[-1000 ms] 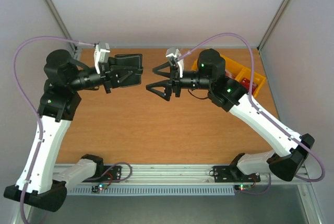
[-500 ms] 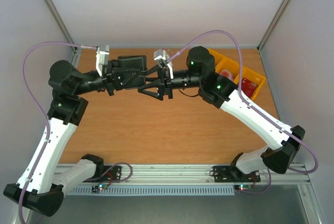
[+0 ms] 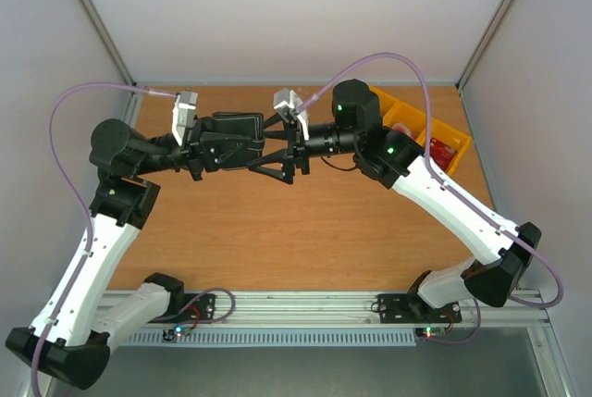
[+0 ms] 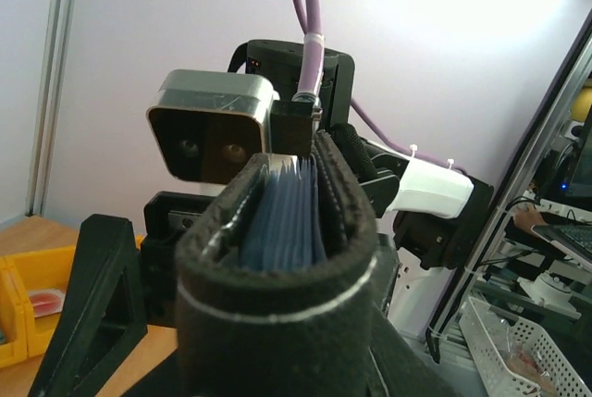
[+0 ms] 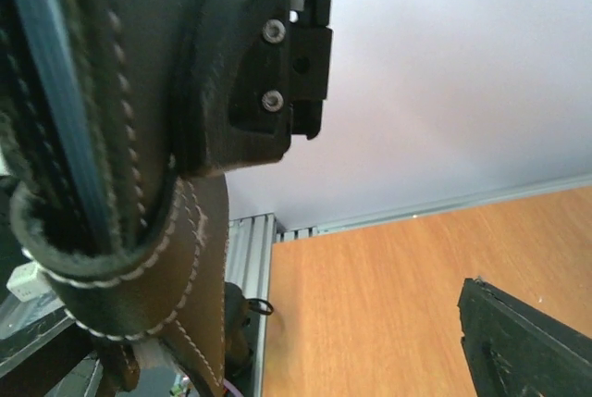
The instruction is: Take the credit cards out of the card holder
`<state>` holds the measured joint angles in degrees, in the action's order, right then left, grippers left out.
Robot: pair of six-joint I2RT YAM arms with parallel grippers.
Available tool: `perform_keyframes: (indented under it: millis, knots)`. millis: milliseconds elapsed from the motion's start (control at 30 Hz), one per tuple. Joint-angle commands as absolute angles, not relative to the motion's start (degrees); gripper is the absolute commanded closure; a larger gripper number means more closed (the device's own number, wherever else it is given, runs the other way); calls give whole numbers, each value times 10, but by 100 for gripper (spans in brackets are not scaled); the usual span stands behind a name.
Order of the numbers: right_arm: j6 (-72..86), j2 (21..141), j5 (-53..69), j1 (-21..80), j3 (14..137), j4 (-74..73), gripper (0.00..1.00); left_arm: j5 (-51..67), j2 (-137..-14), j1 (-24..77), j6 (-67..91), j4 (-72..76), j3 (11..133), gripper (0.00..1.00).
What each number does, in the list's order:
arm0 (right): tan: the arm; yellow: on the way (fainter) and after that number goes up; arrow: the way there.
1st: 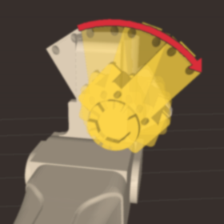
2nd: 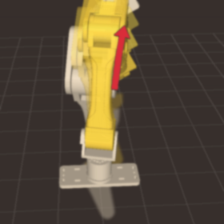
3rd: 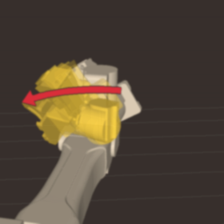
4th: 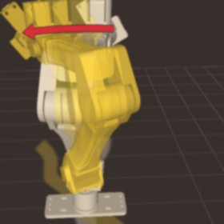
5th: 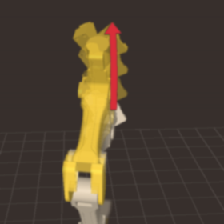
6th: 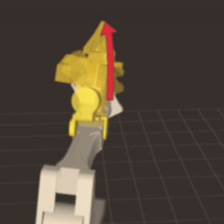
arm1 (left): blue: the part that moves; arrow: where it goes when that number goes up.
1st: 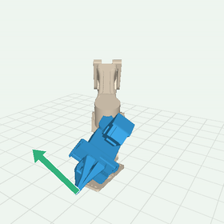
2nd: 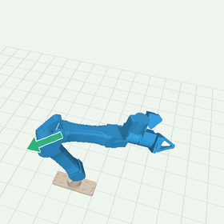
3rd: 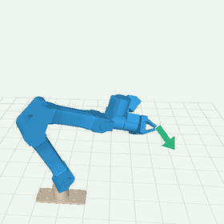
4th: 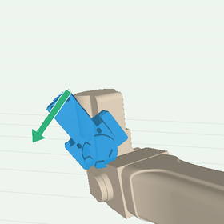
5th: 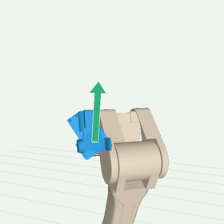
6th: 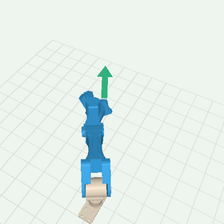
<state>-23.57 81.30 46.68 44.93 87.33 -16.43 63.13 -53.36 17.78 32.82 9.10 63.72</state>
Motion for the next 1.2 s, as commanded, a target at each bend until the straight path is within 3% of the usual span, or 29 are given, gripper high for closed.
perform_keyframes:
  millis: [0,33,133,200,400,433,533,633,800,900,1000,1167]
  knots:
    - [-262,813,488,468,902,-182,12,622,-518,186,316,123,632,100]
    - [-257,815,489,470,899,-177,35,613,-515,187,309,118,630,100]
    - [-252,805,480,469,880,-153,86,597,-508,186,292,102,627,100]
    - [-249,796,484,469,868,-135,98,593,-505,186,296,101,625,100]
    - [-270,771,503,460,855,-152,99,579,-477,187,290,96,584,98]
    - [-277,768,504,459,856,-167,99,584,-472,187,287,100,575,88]
    - [-309,758,510,457,868,-228,99,621,-457,187,288,113,556,43]
    - [-349,749,518,457,889,-308,99,665,-441,184,276,110,545,28]
    - [-403,755,541,458,942,-452,99,732,-429,184,209,16,547,29]
    - [-411,776,563,457,976,-494,99,675,-435,185,161,-26,549,41]
    - [-412,785,571,458,980,-490,99,655,-441,184,171,31,541,51]
    - [-417,794,551,458,982,-489,99,702,-440,198,188,81,530,43]
